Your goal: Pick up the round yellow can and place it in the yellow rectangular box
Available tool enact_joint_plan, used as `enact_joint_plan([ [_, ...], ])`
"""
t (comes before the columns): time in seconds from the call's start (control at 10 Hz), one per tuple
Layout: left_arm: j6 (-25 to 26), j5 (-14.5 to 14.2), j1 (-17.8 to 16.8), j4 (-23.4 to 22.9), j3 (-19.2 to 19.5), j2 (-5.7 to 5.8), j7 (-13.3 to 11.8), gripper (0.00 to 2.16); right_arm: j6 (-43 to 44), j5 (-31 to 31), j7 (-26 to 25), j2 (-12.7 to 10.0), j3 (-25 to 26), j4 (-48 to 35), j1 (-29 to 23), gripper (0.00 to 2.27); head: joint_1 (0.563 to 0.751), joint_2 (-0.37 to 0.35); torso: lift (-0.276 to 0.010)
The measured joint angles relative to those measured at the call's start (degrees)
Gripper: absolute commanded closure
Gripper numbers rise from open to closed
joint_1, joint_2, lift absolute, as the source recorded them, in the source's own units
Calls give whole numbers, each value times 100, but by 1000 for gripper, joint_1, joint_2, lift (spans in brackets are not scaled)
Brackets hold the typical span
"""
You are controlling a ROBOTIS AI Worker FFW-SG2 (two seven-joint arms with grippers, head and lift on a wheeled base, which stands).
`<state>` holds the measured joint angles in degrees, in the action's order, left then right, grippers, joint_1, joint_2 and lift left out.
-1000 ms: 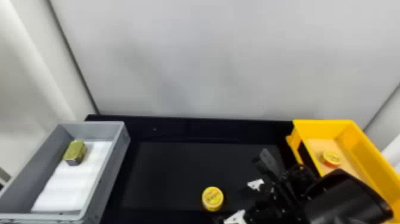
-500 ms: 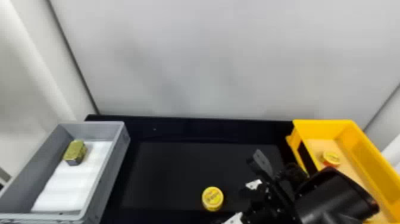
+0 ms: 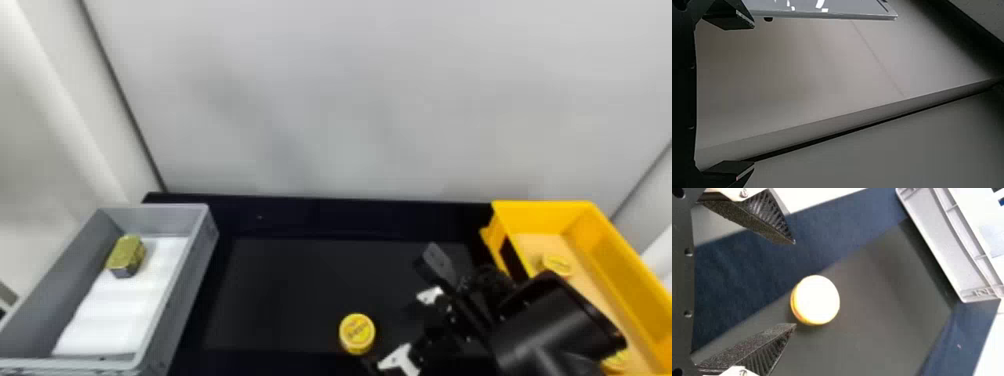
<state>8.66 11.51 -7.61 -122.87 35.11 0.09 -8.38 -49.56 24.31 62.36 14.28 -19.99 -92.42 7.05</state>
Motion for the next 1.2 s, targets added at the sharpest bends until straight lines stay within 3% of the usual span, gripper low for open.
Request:
enact_joint_plan([
  [0.4,-5,0,0,0,-1,0,3,38,505,646,-176,-32,-237,-206,86,-2,686,14,-55],
  [1.2,-16,-7,12,0,-42,0,12,38,752,728,-215,-178,-502,540,168,-2,686,14,-55],
])
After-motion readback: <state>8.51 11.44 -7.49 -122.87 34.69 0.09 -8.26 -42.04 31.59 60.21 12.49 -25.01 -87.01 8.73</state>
